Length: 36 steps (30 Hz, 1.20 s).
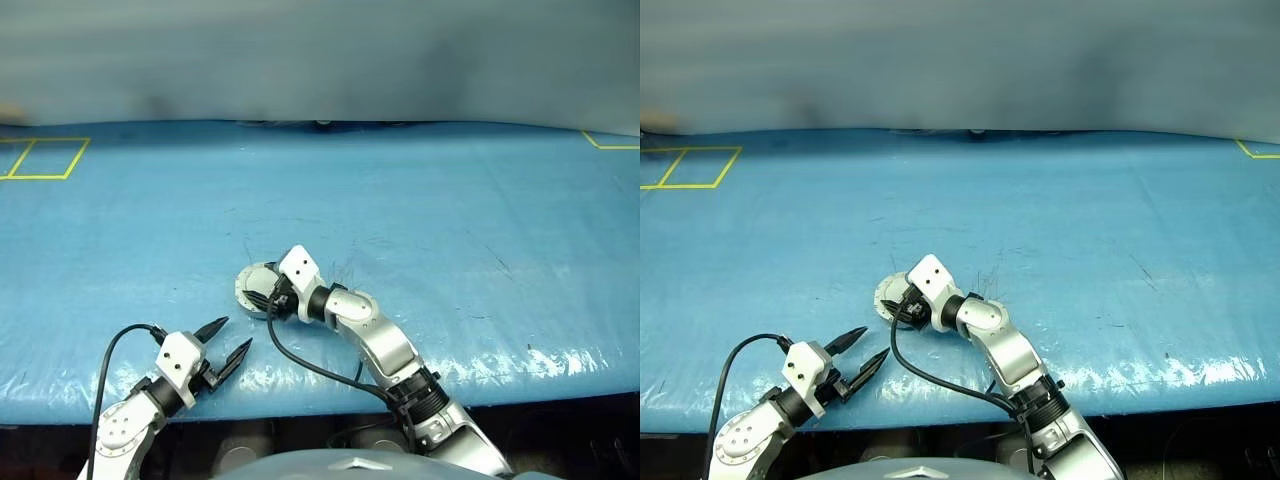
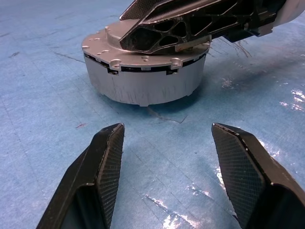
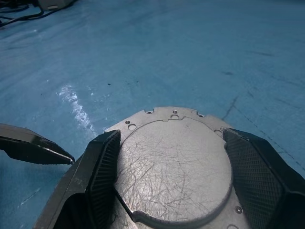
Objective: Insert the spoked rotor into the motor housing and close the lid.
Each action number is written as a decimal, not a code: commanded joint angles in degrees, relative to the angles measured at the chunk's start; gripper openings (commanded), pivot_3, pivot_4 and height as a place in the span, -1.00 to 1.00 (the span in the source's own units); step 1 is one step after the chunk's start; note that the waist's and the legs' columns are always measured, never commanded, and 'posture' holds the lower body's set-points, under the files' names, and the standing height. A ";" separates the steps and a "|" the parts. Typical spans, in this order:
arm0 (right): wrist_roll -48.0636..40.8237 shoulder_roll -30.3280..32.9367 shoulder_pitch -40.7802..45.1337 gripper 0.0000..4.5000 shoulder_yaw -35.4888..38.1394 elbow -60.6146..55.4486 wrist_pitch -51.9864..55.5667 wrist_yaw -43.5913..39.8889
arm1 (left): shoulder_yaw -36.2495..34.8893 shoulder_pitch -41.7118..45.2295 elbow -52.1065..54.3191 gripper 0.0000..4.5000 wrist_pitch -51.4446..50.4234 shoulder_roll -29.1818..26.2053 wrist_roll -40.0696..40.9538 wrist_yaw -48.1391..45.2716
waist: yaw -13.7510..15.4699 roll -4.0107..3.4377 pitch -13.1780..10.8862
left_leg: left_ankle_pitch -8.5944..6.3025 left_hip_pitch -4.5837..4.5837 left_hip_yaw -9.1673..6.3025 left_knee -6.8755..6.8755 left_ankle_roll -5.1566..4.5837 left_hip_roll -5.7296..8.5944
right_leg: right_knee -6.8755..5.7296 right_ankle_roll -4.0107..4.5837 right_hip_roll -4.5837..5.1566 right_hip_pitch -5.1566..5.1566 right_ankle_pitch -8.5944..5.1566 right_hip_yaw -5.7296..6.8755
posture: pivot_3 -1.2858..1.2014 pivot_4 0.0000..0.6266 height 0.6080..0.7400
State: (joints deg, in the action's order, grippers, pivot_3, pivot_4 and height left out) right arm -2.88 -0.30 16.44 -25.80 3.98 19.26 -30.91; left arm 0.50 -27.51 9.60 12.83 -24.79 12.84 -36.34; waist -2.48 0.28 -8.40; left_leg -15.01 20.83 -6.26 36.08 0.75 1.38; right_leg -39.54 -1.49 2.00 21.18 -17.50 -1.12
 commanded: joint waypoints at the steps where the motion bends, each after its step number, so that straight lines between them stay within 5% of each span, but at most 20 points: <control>1: -0.90 -0.61 -0.86 0.37 -0.29 0.62 -1.99 -1.07 | -0.54 -0.05 1.24 0.38 0.97 0.06 0.26 -0.29 | 0.00 0.00 0.00 | 0.00 0.02 0.00 0.00 0.00 0.00 | 0.00 0.00 0.00 -0.01 0.00 0.00 | 0.03 -0.52 1.00; 36: 3.62 0.14 0.06 0.37 -2.53 4.14 2.98 1.04 | -0.23 -0.01 1.27 0.38 0.48 0.57 -0.17 0.07 | -0.09 0.02 -0.01 | 0.02 -0.03 0.00 0.00 0.03 -0.04 | -0.01 0.04 -0.04 0.03 -0.02 -0.01 | 0.03 -0.52 1.00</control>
State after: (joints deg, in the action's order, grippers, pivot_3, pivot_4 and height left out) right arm -0.54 -0.40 17.22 -26.95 5.16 19.34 -30.05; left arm 0.50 -27.50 9.22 12.98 -24.42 12.39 -36.35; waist -2.58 0.30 -8.41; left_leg -15.00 20.80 -6.27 36.08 0.78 1.34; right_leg -39.55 -1.45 1.97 21.21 -17.52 -1.14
